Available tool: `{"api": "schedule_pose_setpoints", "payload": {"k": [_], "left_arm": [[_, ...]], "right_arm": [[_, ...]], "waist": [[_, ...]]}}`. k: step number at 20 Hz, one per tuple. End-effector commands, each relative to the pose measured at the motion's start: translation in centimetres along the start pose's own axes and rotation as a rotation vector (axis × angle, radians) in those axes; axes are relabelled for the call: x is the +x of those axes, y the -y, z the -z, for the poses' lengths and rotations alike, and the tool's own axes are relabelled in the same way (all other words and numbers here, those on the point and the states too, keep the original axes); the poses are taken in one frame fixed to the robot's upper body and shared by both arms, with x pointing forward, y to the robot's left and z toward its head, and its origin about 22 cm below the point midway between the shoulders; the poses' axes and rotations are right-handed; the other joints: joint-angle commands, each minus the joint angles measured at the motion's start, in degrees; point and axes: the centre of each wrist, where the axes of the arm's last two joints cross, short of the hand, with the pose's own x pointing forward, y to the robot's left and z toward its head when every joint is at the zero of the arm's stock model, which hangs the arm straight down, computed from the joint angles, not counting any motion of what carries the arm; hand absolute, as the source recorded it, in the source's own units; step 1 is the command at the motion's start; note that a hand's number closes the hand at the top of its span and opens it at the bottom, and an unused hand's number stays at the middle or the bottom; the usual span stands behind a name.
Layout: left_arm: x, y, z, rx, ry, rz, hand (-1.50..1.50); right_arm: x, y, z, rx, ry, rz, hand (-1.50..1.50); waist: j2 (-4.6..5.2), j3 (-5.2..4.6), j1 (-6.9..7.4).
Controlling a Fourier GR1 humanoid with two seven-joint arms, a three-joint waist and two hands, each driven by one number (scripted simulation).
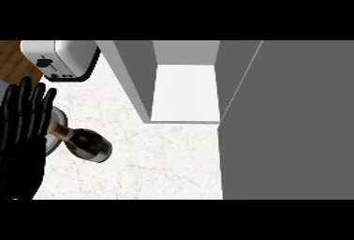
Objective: Pick up the wine, place it into the cabinet and close the cabinet
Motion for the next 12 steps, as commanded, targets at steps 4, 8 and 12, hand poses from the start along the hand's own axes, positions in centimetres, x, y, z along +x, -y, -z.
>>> {"api": "schedule_pose_setpoints", "payload": {"k": [4, 8, 12], "left_arm": [[-0.1, -0.8, -1.4, -0.070, -0.005, -0.012, -1.50], [-2.0, 0.8, -3.6, -0.091, -0.169, -0.317, -1.50], [1.4, 2.3, -3.6, -0.087, -0.185, -0.342, -1.50]], "right_arm": [[2.3, 0.2, -3.8, 0.049, 0.018, 0.046, -1.50], [0.6, -0.2, -3.5, 0.254, -0.101, 0.144, -1.50], [3.1, 0.1, -4.8, 0.295, -0.118, 0.172, -1.50]], "waist": [[0.76, -0.12, -1.03], [0.80, -0.20, -0.57], [0.68, -0.11, -0.85]]}}
